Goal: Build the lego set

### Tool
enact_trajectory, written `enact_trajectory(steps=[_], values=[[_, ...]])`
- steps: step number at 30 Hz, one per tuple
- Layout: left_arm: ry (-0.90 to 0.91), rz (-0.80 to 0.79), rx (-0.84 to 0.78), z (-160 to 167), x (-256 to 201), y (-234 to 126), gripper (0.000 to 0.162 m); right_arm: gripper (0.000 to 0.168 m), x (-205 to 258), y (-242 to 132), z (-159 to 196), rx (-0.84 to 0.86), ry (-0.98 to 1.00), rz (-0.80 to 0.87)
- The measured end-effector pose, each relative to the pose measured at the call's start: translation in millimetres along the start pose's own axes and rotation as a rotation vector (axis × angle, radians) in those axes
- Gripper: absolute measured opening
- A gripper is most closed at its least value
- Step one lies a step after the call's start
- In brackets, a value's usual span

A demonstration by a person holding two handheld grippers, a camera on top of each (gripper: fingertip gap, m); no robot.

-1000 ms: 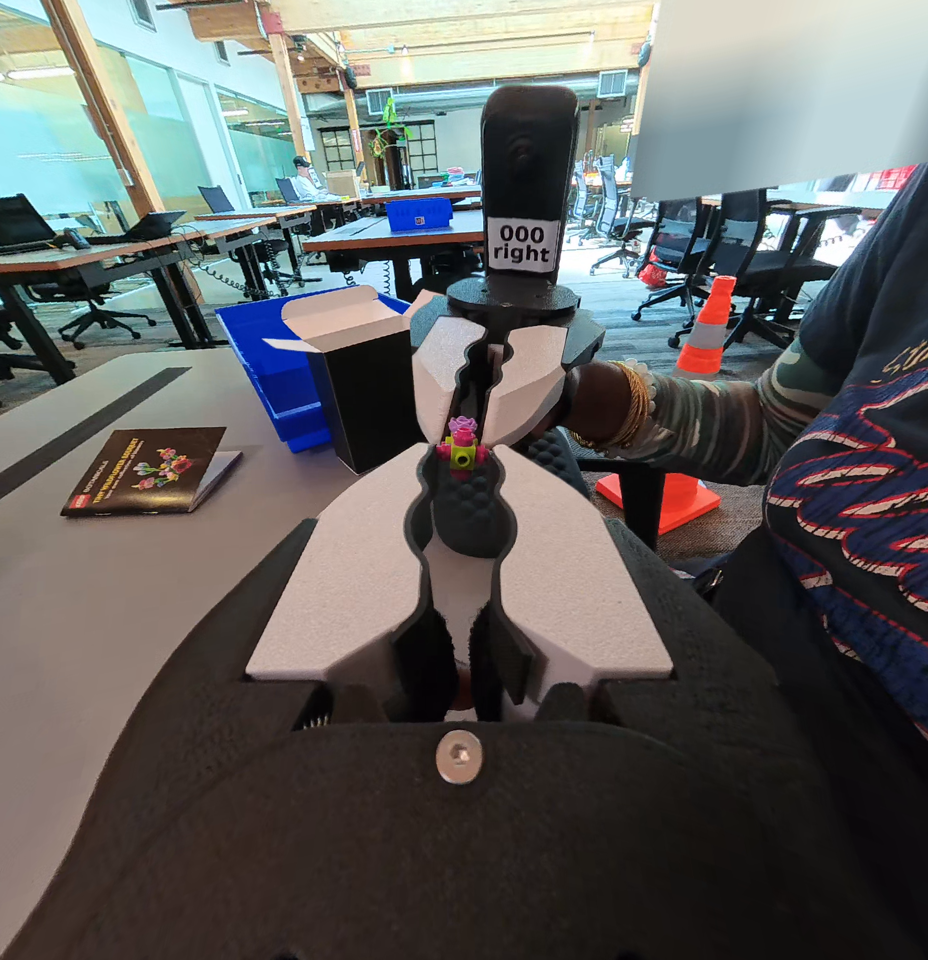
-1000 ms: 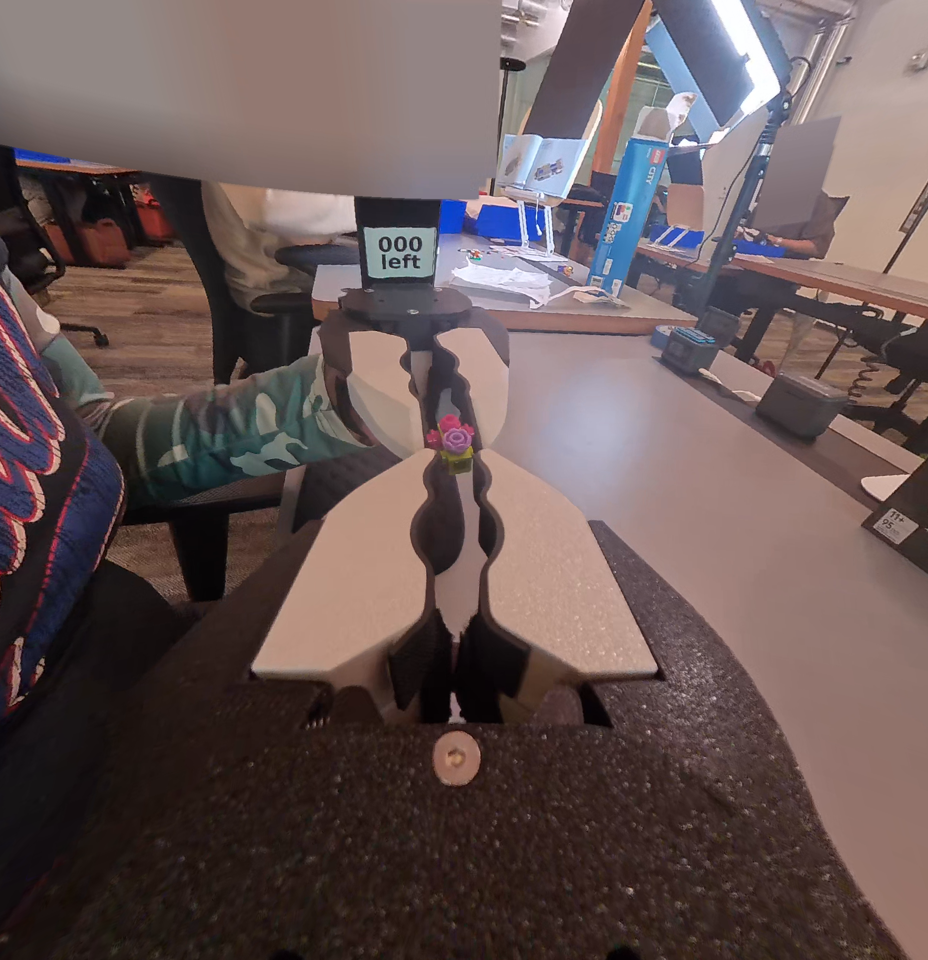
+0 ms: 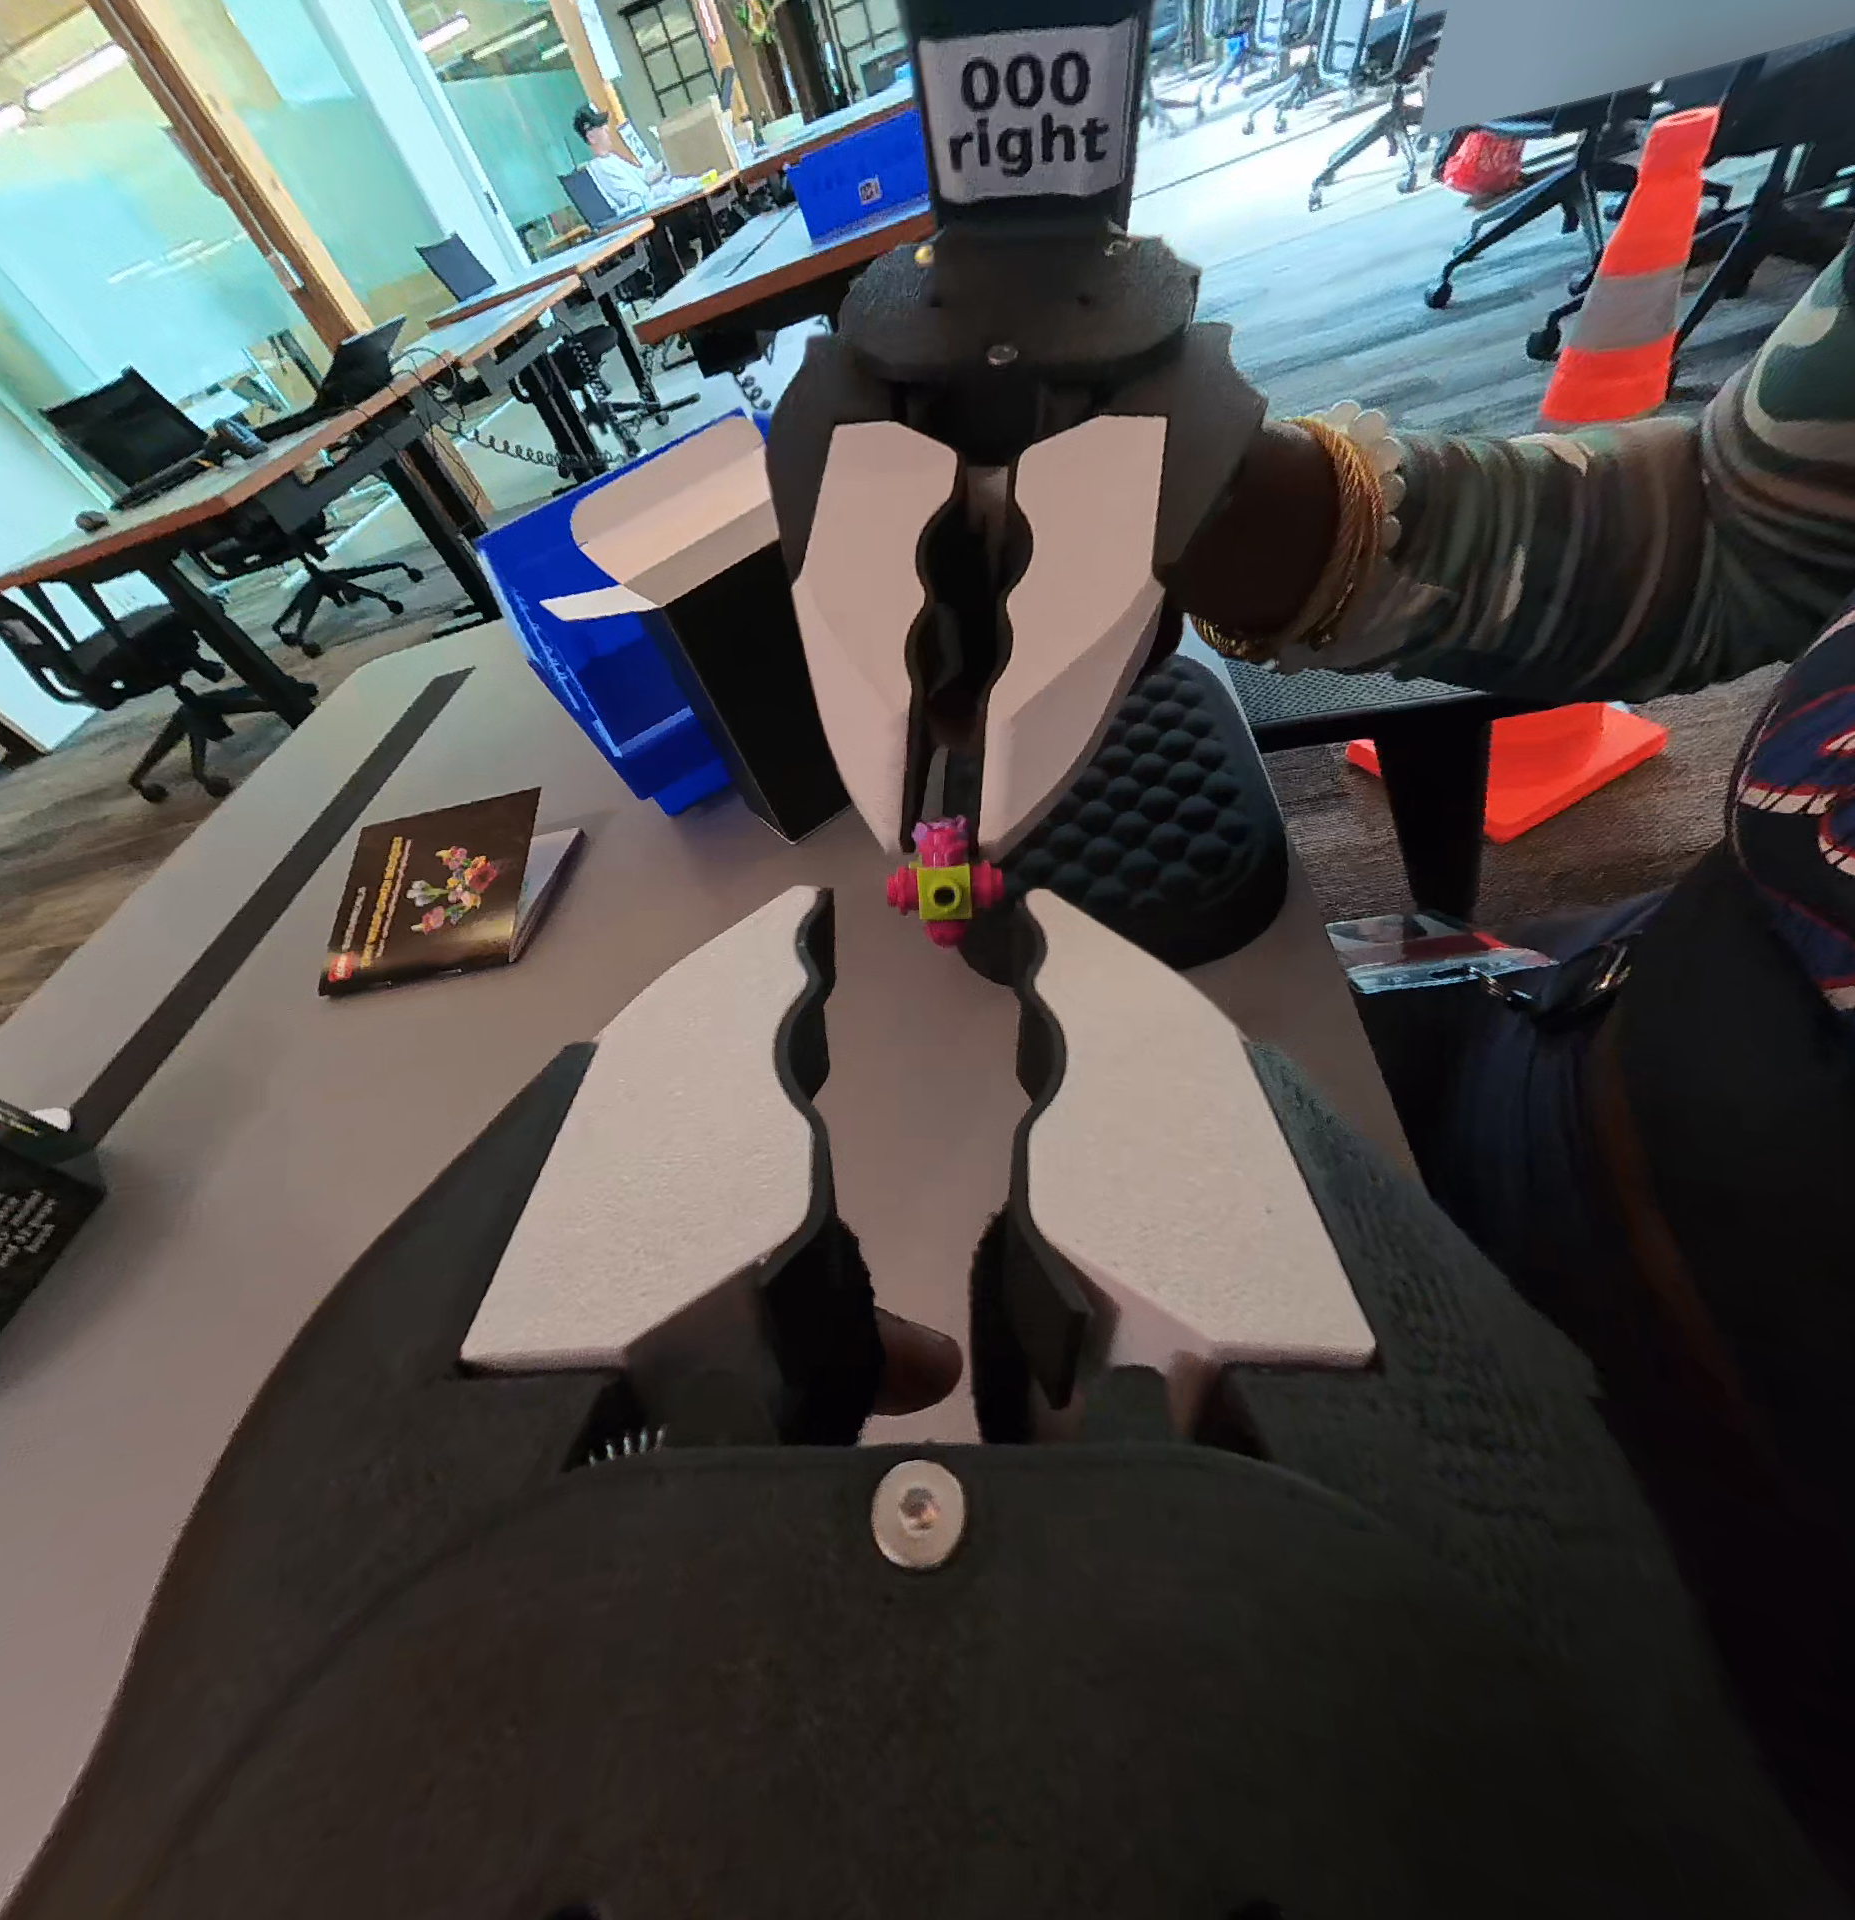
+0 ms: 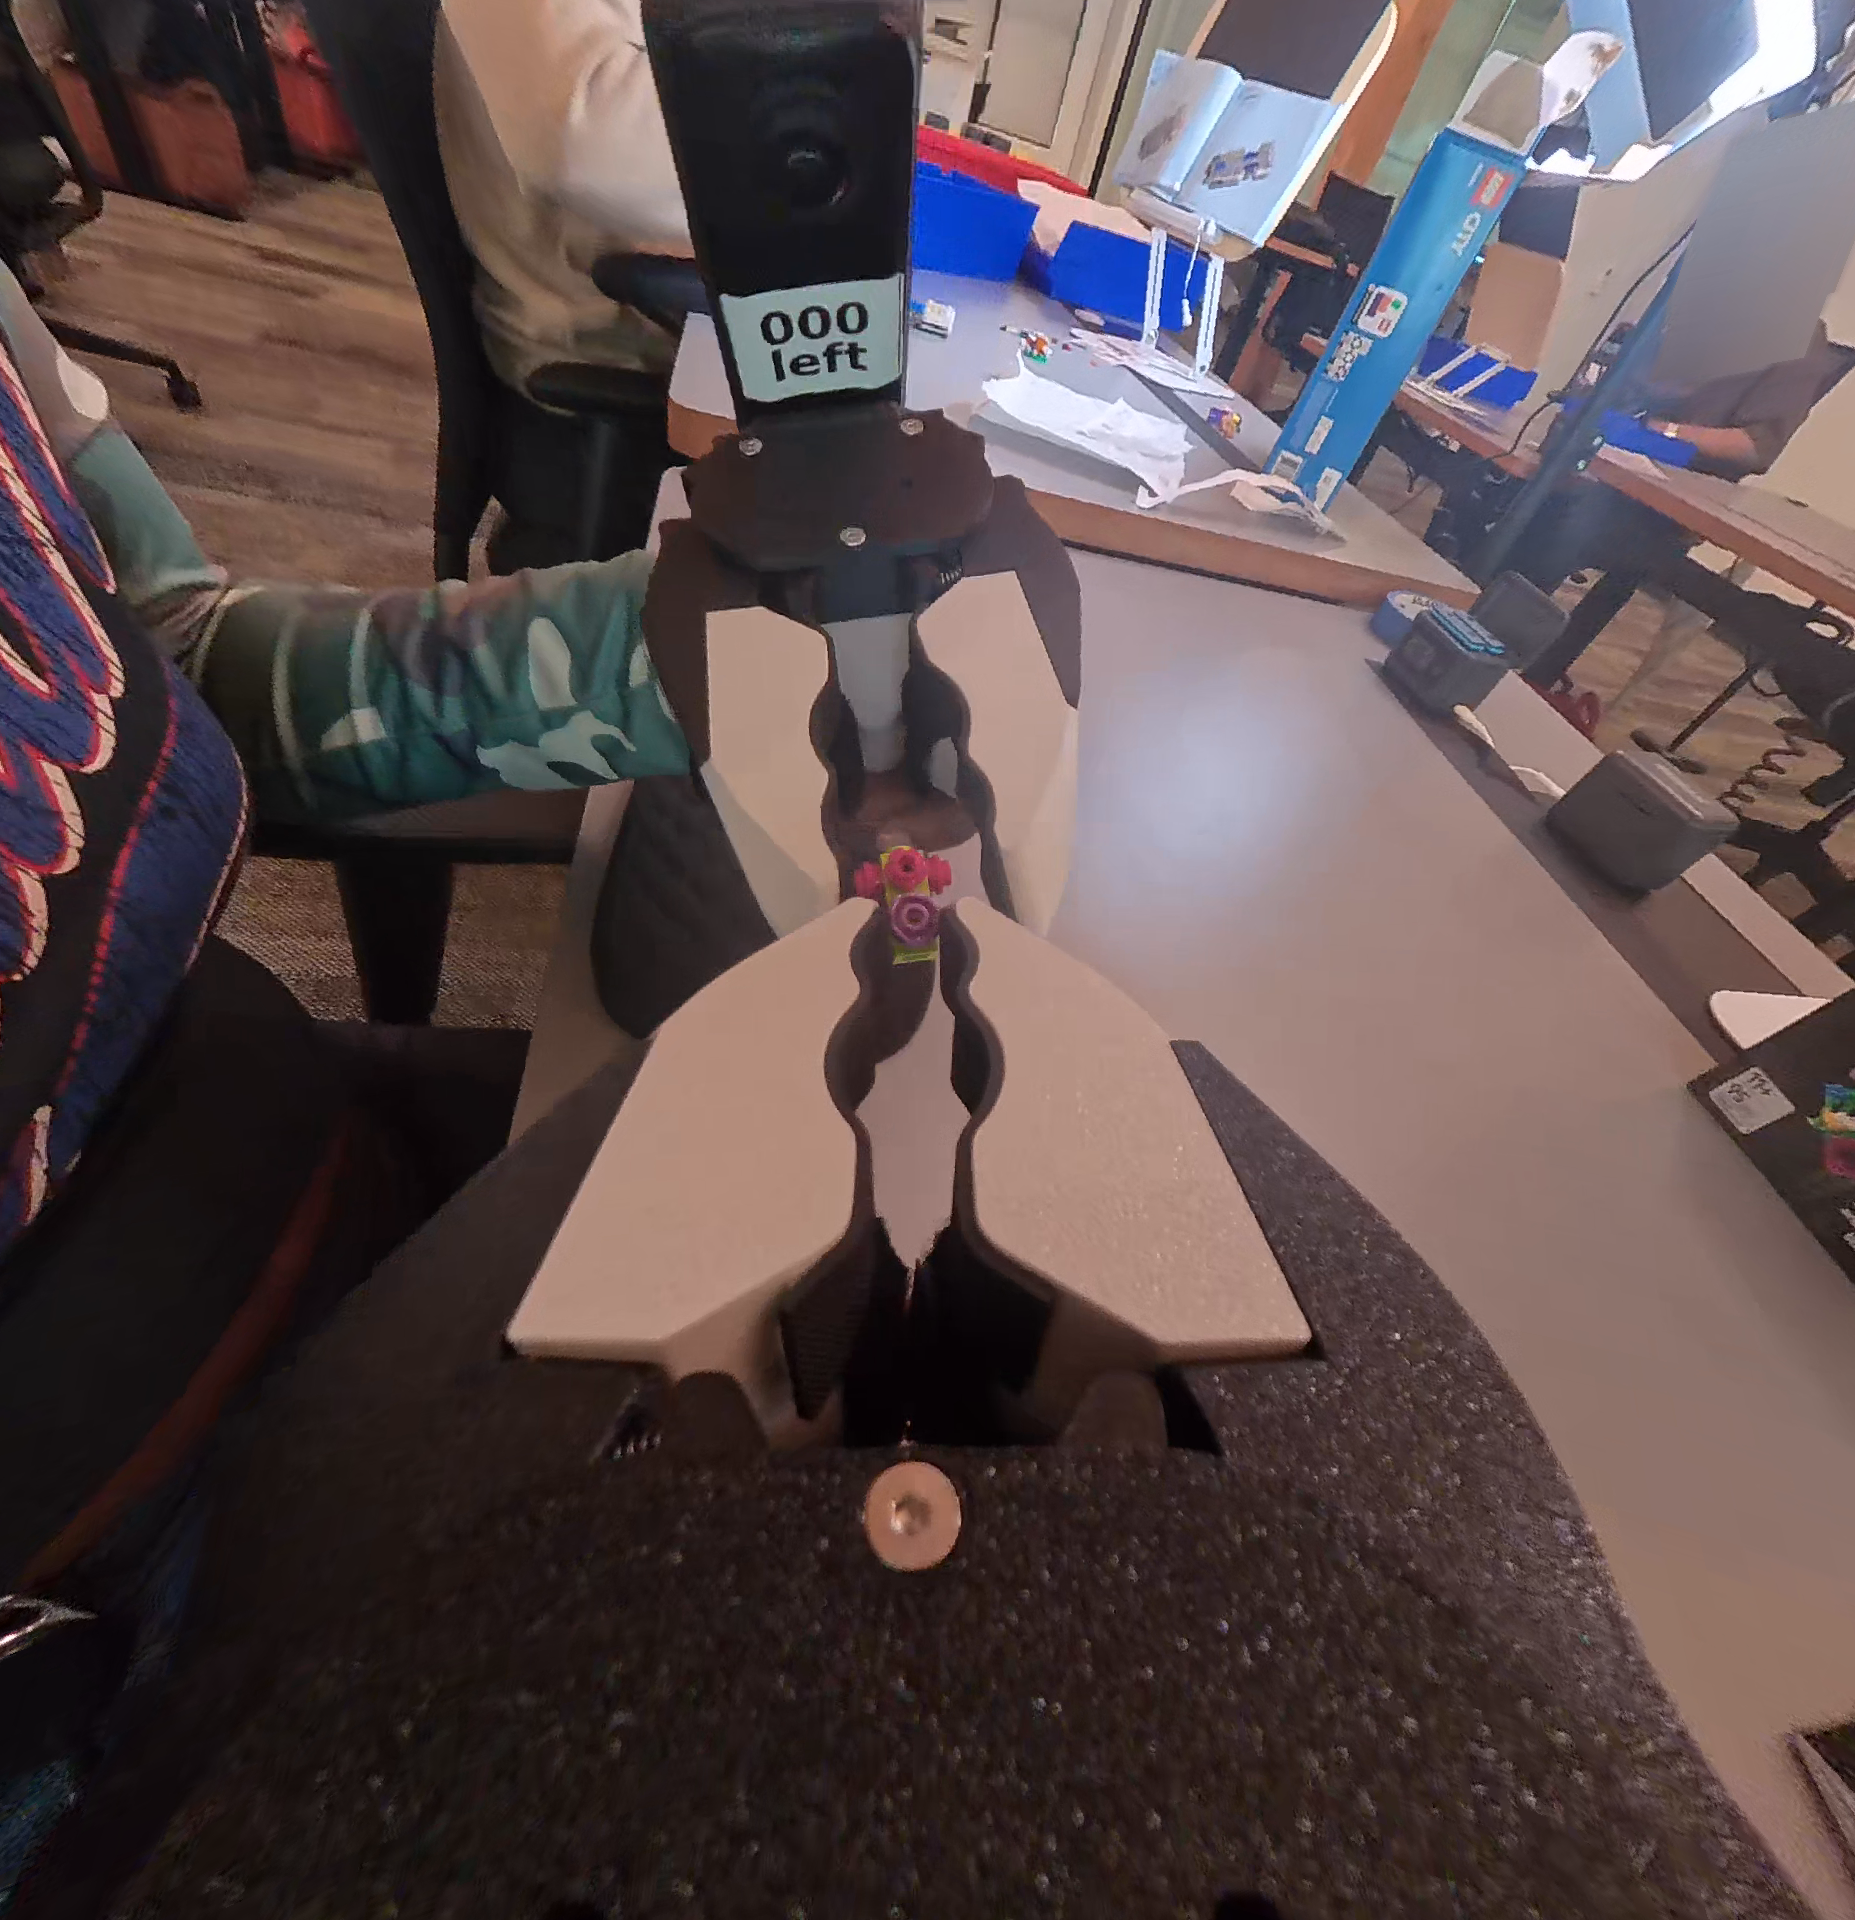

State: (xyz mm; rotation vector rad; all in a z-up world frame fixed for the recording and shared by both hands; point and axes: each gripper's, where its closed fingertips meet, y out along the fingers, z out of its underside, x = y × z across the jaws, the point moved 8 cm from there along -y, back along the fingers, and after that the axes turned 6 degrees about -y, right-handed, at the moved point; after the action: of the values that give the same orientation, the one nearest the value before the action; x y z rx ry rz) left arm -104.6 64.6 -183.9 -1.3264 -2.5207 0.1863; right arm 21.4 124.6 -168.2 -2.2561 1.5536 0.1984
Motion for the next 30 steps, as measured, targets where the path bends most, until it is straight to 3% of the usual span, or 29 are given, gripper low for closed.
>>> enact_trajectory(steps=[4,8,17,22,25,30], values=[[0.019,0.032,-0.006,0,-3,1,0.02,0.009,1,3,1,0.001,0.001,-0.004],[-0.002,0.036,-0.029,-1,-2,0,0.019,0.009,2,3,0,-0.012,-0.026,0.011],[-0.107,0.023,-0.012,4,4,3,0.018,0.01,12,7,-5,0.153,-0.424,0.19],[-0.131,0.048,-0.038,2,3,1,0.018,0.009,17,6,-8,0.132,-0.51,0.232],[-0.087,0.04,-0.046,1,2,0,0.018,0.009,17,6,-7,0.097,-0.45,0.23],[-0.111,0.101,-0.147,-7,-2,-2,0.018,0.009,15,0,-7,-0.128,-0.282,0.205]])
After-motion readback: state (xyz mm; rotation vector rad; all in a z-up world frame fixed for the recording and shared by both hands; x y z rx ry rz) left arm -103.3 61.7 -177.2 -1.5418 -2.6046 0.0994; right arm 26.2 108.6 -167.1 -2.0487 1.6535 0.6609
